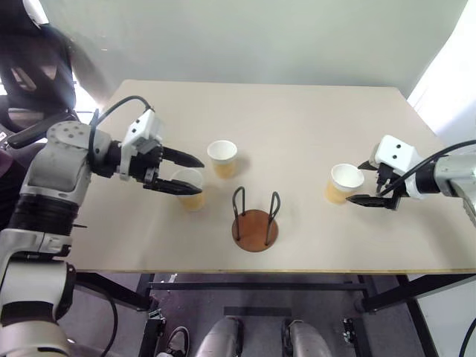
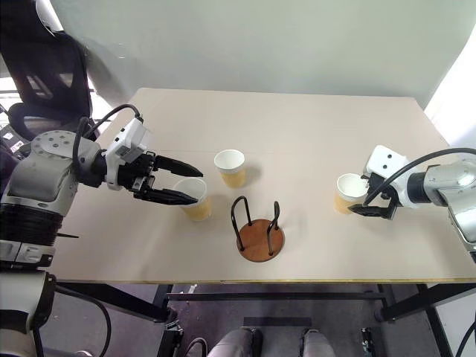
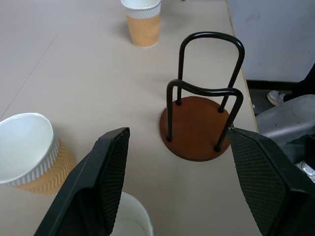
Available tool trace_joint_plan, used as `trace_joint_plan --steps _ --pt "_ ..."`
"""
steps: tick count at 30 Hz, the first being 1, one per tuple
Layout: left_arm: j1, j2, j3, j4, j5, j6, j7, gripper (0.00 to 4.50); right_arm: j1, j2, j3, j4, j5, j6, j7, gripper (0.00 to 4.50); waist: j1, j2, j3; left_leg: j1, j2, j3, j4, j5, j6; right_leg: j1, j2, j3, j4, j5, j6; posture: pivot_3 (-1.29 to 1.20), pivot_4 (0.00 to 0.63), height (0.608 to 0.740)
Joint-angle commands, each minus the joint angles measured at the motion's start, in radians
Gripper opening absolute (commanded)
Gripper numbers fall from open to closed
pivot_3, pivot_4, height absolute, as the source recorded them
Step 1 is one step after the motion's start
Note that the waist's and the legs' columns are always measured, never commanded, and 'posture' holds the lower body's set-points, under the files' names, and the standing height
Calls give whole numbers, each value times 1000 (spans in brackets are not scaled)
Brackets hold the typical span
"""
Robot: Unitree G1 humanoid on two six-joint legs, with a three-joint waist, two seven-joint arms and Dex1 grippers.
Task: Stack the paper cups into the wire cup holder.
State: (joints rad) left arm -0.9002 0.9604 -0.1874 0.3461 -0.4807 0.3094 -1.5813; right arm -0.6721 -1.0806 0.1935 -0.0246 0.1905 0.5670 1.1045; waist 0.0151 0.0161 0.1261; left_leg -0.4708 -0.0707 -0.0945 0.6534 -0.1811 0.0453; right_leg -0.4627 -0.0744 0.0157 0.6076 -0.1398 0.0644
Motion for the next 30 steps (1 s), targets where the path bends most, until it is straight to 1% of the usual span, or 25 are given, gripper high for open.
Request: trace_joint_plan --steps 1,5,8,15,20,23,30 --pt "12 36 57 -54 -42 22 -33 3412 -39 26 24 61 -51 -60 32 4471 -1 0 0 0 0 0 0 0 0 0 0 0 0 0 0 0 150 740" --pt "43 51 78 -89 -50 43 -33 3412 -66 77 61 117 -97 -97 54 4471 -1 0 0 1 0 0 0 0 -2 0 0 0 1 0 -1 0 150 740" --pt "57 45 105 -108 -48 54 -27 3412 -89 119 81 151 -127 -115 63 4471 -2 0 0 1 0 0 0 -2 -7 0 0 0 1 1 -3 0 150 740" --pt "70 -23 202 -120 -28 -29 93 3412 -128 174 103 232 -185 -161 82 4471 0 0 0 1 0 0 0 0 -8 0 0 -1 2 3 -6 0 150 740" --pt "91 -38 227 -124 2 -63 143 3412 -136 196 101 264 -209 -184 92 4471 -3 0 0 2 0 0 0 1 -8 0 0 -1 2 4 -7 0 150 740" --pt "99 -49 239 -132 8 -71 166 3412 -140 208 99 281 -222 -196 95 3881 -2 0 0 2 0 0 -1 1 -9 0 0 -1 2 4 -7 0 150 740" --pt "108 -64 263 -142 7 -78 196 3412 -152 235 97 321 -251 -223 98 1314 -2 0 0 2 0 0 -1 1 -9 0 0 -2 2 4 -7 0 150 740"
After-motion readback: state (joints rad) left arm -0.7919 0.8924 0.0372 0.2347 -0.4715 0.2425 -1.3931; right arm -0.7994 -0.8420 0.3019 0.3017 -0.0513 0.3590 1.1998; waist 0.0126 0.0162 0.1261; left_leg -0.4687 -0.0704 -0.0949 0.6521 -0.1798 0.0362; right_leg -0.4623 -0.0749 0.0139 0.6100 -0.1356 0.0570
